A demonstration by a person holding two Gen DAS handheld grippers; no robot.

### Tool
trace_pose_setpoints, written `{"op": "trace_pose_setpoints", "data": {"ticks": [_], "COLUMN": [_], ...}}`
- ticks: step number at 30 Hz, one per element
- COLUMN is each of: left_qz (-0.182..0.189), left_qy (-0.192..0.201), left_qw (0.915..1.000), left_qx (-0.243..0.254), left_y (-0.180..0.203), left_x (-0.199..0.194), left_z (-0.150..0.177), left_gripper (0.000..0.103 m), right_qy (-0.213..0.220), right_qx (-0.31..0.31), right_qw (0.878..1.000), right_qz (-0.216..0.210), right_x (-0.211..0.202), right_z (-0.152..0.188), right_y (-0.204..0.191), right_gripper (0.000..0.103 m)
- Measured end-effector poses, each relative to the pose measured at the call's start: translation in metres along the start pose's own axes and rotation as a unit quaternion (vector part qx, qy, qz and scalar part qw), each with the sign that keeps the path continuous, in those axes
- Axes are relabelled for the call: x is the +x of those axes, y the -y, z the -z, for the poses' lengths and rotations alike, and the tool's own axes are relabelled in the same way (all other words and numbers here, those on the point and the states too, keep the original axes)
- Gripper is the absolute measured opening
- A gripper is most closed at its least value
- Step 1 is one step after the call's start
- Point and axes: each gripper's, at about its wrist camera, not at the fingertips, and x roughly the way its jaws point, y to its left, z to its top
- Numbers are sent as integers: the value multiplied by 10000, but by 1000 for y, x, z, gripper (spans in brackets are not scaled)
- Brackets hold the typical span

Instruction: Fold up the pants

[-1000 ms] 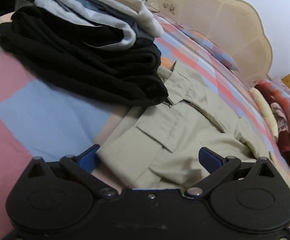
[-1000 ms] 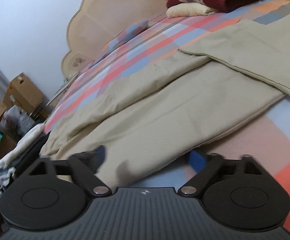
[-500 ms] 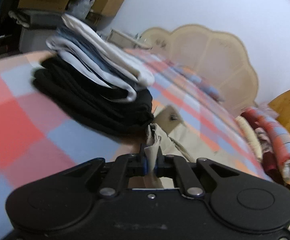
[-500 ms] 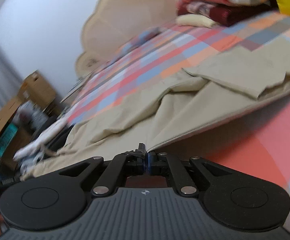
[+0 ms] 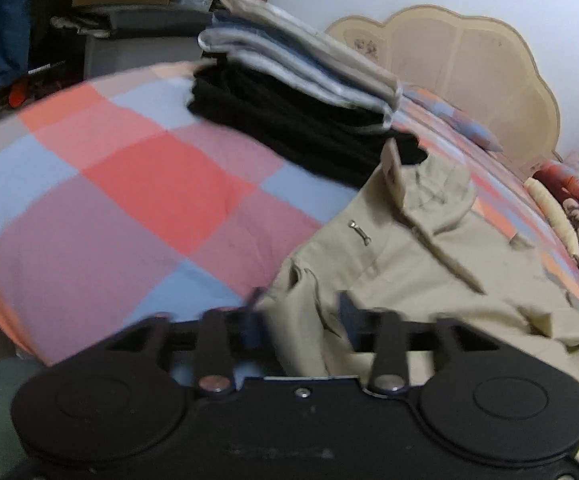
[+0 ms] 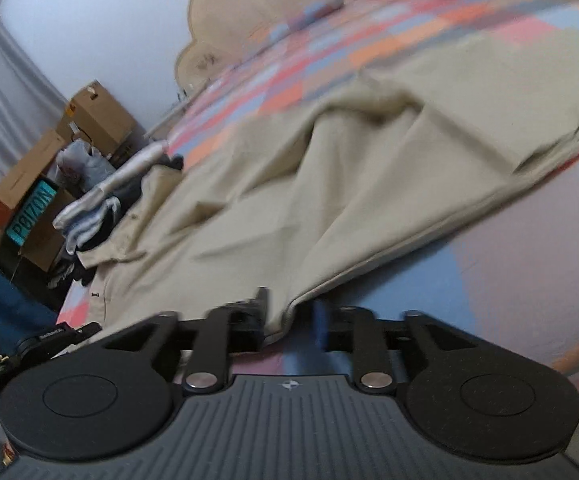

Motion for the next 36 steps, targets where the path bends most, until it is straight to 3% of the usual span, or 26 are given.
{"op": "trace_pose_setpoints", "data": {"ticks": [2, 5, 8, 11, 15, 22, 23, 26, 28, 31, 36], "left_qz": [-72, 93, 413, 558, 614, 511, 516, 507, 478, 460, 495], "left_qy": [265, 498, 488, 320, -187, -479, -473, -441, -393, -352, -423], "left_qw": [9996, 9984, 9972, 9963, 9963, 9946, 9942, 9925, 9909, 9897, 9881], "left_qx": [81, 242, 385, 563, 576, 762, 815, 1021, 1196, 1312, 1396], "left_y": [4, 14, 29, 48, 63, 84, 88, 98, 104, 111, 115], "left_x": [-18, -42, -43, -34, -3, 30, 30, 29, 26, 27, 34], "left_z": [-6, -19, -27, -23, -13, -3, -3, -2, 1, 2, 1], "left_gripper": [67, 75, 80, 84, 85, 85, 85, 85, 85, 86, 86], "right_qy": [435, 990, 1418, 1567, 1598, 1622, 1652, 1625, 1882, 2023, 1492], "right_qx": [-188, -243, -4, 418, 1041, 1084, 1084, 1024, 848, 830, 1057], "right_qw": [9986, 9894, 9712, 9547, 9450, 9443, 9433, 9433, 9406, 9261, 9235], "right_qz": [246, 1035, 1912, 2494, 2657, 2651, 2668, 2707, 2697, 3075, 3371], "right_x": [-30, -55, -64, -63, -62, -44, -41, -38, -50, -72, -73], "right_z": [-6, -31, -60, -88, -106, -129, -130, -135, -133, -126, -106], "right_y": [7, 35, 86, 142, 199, 225, 227, 224, 216, 217, 240], "right_gripper": [65, 65, 66, 67, 68, 66, 64, 1, 1, 0, 0]}}
